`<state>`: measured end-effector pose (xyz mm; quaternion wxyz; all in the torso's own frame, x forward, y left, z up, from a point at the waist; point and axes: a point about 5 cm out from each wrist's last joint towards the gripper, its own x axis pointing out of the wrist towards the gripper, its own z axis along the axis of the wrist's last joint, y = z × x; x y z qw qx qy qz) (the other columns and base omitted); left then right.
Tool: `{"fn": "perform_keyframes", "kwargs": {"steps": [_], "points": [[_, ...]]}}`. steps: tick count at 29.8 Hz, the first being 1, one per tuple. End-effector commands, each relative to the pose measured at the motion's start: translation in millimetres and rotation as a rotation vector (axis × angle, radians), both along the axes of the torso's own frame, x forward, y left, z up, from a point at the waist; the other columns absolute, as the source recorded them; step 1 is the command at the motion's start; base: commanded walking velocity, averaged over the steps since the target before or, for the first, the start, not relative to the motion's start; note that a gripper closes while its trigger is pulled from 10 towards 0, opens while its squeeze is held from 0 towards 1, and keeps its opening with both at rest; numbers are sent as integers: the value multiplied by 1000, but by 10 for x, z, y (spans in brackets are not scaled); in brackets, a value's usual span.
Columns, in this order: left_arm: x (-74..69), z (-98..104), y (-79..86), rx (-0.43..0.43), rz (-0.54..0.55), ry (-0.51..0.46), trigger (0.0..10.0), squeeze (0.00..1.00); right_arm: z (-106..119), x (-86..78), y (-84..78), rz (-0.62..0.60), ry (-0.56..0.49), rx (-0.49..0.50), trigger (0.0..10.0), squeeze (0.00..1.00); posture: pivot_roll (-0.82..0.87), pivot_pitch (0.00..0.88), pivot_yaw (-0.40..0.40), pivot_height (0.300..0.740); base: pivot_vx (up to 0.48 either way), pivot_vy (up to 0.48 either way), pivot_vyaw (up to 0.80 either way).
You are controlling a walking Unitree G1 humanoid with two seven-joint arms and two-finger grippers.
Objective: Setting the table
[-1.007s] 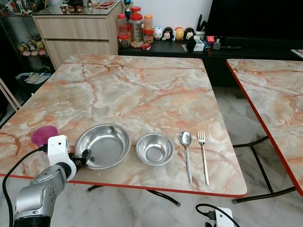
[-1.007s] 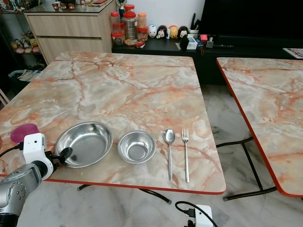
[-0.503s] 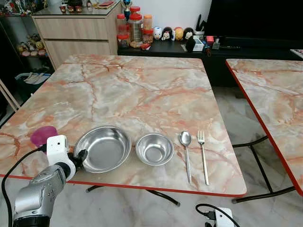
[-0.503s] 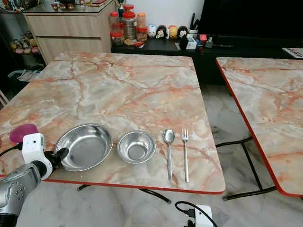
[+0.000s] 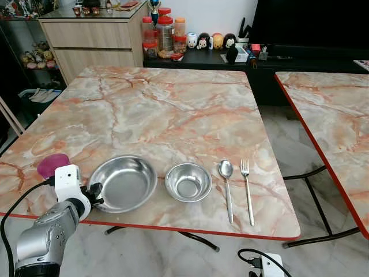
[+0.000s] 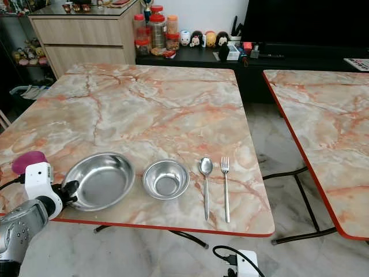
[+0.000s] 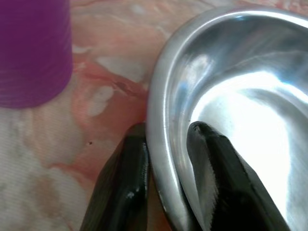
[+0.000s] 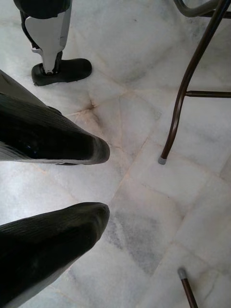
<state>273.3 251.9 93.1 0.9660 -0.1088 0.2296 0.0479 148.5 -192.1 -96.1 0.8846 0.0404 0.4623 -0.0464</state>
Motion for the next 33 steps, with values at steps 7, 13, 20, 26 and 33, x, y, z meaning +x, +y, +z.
{"fn": "perform_keyframes", "kwargs": {"steps": [7,13,20,26,33], "points": [[9,39,-2,-37,23,-18,0,0,4,15,4,-12,-2,6,10000,0,63,0,-10,725,0,0,0],[43,129,-50,-115,12,-94,0,0,10,33,12,-10,-7,6,10000,0,64,0,-9,725,0,0,0],[121,325,-52,-146,34,-230,0,0,30,83,19,-1,-22,5,10000,0,64,0,-5,725,0,0,0],[151,393,-129,-178,8,-282,0,0,38,103,35,3,-32,6,10000,0,64,0,-5,725,0,0,0],[243,681,-245,-239,-8,-480,10000,0,48,126,38,-3,-41,6,10000,0,68,0,-8,725,0,0,0]]}}
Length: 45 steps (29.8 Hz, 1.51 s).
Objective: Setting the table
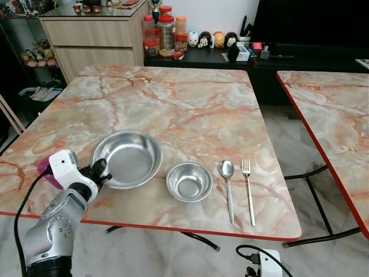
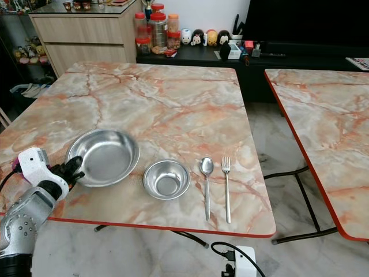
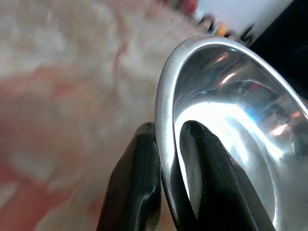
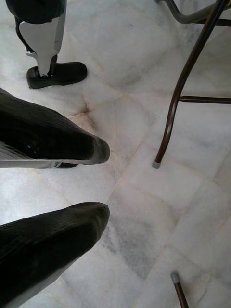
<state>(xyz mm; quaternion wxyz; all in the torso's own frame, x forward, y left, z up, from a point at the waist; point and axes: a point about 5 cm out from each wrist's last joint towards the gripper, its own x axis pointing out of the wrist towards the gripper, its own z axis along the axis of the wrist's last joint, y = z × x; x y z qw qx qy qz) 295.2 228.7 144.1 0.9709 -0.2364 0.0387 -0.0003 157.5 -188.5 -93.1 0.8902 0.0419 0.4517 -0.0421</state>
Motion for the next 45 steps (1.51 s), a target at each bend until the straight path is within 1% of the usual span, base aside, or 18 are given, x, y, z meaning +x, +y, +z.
{"fn": "perform_keyframes", "kwargs": {"steps": [1,3,5,6,7,8,9,11,13,19,23,24,25,27,31,34,41,45], "points": [[60,232,-71,-13,-2,-132,10000,0,20,44,6,-10,-19,1,10000,0,66,0,-9,725,0,0,0],[94,297,-135,-16,4,-186,10000,0,23,52,8,-19,-22,3,10000,0,66,0,-9,725,0,0,0],[133,373,-188,-79,26,-243,10000,0,25,57,11,-20,-25,2,10000,0,56,0,-11,725,0,0,0],[139,386,-199,-86,24,-253,10000,0,25,57,12,-20,-25,2,10000,0,56,0,-11,725,0,0,0],[169,426,-235,-41,21,-275,10000,0,23,51,5,-28,-23,0,10000,0,51,0,-10,725,0,0,0],[204,432,-277,-10,13,-270,10000,0,18,38,2,-31,-18,-3,10000,0,48,0,-6,725,0,0,0],[224,428,-303,-3,8,-264,10000,0,8,21,0,-24,-4,-8,10000,0,48,0,-6,725,0,0,0],[231,427,-312,2,10,-267,10000,0,-1,4,0,-15,9,-15,10000,0,41,0,2,725,0,0,0],[280,465,-357,-19,33,-300,10000,0,-17,-30,-21,-19,33,-33,10000,0,37,0,3,725,0,0,0],[330,563,-347,-40,89,-360,10000,0,-21,-42,-49,-22,50,-47,10000,0,31,0,-2,725,0,0,0],[342,584,-328,-35,116,-378,10000,0,-30,-63,-61,-18,63,-52,10000,0,33,0,-4,725,0,0,0],[348,584,-335,-10,109,-379,10000,0,-33,-70,-61,-20,66,-51,10000,0,33,0,-4,725,0,0,0],[349,582,-343,-9,107,-381,10000,0,-36,-77,-62,-19,70,-52,10000,0,33,0,-4,725,0,0,0],[345,574,-362,-31,108,-384,10000,0,-54,-119,-70,4,100,-76,10000,0,32,0,-2,725,0,0,0],[331,561,-377,-32,114,-387,10000,0,-56,-137,-83,-31,89,-65,10000,0,30,0,-5,725,0,0,0],[334,560,-383,-37,115,-390,10000,0,-73,-189,-125,-4,125,-114,10000,0,30,0,-6,725,0,0,0],[348,578,-376,-42,120,-398,10000,0,-87,-235,-167,-47,155,-109,10000,0,26,0,-7,725,0,0,-180],[340,548,-380,-42,119,-389,10000,0,-92,-253,-180,-36,165,-125,10000,0,25,0,-3,725,0,0,-158]]}}
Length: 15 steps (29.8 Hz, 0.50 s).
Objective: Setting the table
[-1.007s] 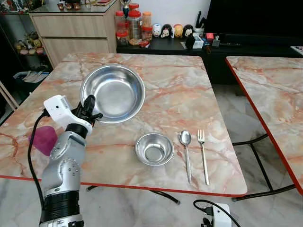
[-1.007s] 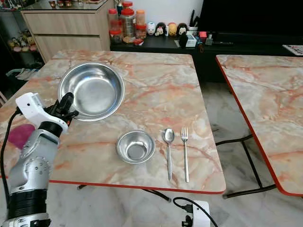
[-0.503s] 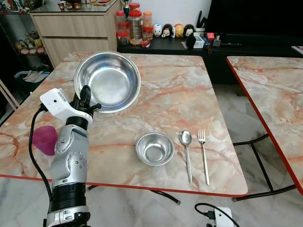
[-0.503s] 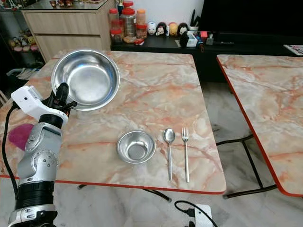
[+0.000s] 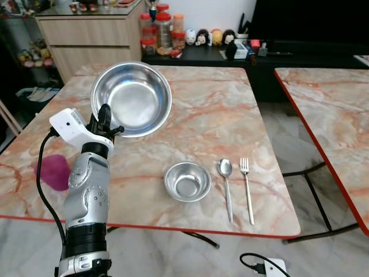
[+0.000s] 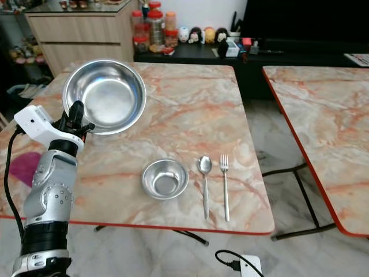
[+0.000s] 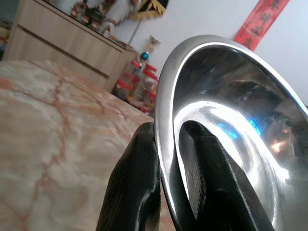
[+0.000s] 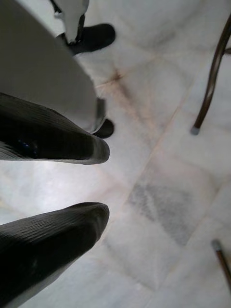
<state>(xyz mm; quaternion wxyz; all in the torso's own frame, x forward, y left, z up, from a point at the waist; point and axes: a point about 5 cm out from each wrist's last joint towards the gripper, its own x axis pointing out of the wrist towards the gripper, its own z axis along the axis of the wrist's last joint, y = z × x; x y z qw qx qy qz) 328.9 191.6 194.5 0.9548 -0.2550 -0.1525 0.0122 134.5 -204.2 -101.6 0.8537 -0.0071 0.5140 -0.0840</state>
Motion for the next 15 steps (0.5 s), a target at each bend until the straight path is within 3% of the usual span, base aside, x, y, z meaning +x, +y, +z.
{"fn": "perform_keyframes", "kwargs": {"steps": [1,8,15], "points": [[2,41,-11,3,3,-21,10000,0,-6,-23,-21,-10,13,-7,10000,0,25,0,-3,725,0,0,0],[-4,38,3,-8,15,-24,10000,0,-7,-27,-22,-4,14,-5,10000,0,28,0,-8,725,0,-43,0],[-5,32,9,-6,18,-24,10000,0,10,13,-40,-7,-2,-4,10000,0,26,0,-8,725,0,-371,0]]}}
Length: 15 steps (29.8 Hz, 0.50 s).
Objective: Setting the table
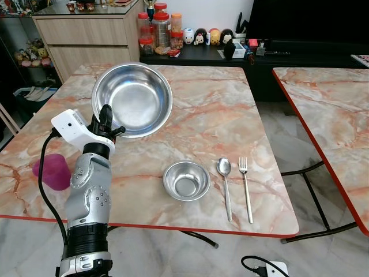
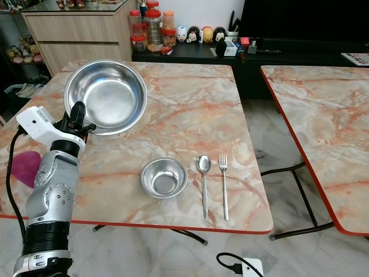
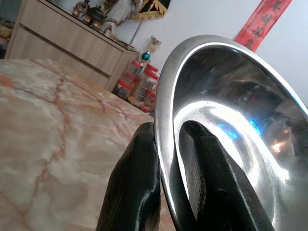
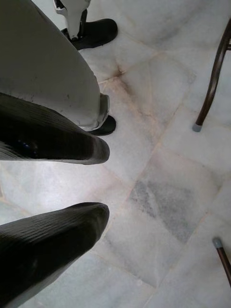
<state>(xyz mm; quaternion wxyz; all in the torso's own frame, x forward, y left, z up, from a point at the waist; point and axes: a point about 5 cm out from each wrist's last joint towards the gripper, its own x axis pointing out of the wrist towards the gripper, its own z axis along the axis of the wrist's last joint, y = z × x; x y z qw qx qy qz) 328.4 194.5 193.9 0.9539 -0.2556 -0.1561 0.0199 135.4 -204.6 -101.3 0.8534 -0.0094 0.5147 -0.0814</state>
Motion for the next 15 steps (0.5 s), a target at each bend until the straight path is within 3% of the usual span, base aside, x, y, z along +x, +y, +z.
{"fn": "perform_keyframes", "kwargs": {"steps": [1,15], "points": [[-2,31,-25,-1,1,-19,10000,0,10,9,-44,-13,-5,-3,10000,0,25,0,-11,725,0,-428,0],[-13,-11,-45,-4,-3,-8,10000,0,8,-5,-59,-12,-1,-3,10000,0,22,0,-13,725,0,-427,0]]}}
